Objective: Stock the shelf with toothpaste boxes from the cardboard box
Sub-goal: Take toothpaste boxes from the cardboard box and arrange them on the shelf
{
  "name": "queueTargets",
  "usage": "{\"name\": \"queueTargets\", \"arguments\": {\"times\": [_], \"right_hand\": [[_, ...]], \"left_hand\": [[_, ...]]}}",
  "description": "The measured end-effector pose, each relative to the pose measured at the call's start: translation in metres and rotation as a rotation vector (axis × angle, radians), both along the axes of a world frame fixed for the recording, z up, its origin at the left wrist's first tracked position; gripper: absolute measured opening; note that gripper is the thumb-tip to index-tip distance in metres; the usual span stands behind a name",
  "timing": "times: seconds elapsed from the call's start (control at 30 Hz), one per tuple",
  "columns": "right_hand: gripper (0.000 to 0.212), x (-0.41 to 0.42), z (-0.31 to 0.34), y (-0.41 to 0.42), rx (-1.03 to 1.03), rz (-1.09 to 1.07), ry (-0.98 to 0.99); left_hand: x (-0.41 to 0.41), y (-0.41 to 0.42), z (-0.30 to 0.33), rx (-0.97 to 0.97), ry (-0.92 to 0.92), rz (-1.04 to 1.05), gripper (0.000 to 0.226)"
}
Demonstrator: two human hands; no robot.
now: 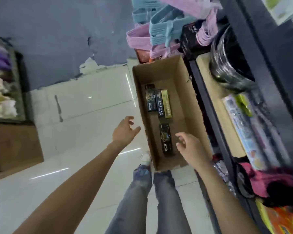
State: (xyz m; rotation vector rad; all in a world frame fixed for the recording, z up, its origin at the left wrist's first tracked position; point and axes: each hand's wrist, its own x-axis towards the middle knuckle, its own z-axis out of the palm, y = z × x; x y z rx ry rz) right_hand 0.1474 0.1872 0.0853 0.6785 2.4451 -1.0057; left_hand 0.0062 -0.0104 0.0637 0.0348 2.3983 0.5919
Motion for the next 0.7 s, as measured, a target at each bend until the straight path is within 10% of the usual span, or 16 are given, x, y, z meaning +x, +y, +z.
{"name": "queueTargets", "arguments": {"times": [0.37, 0.7], "right_hand": [[0.057, -0.143, -0.213, 0.032, 0.068, 0.053, -0.178], [0.110, -0.197, -0.335, 0.020, 0.066, -0.045, -0.280]], "left_hand": [[-0.056, 0.036, -0.129, 0.175, -0.047, 0.314, 0.058], [-0.055, 0.070, -0.144, 0.236, 0.511, 0.021, 0.039]]}}
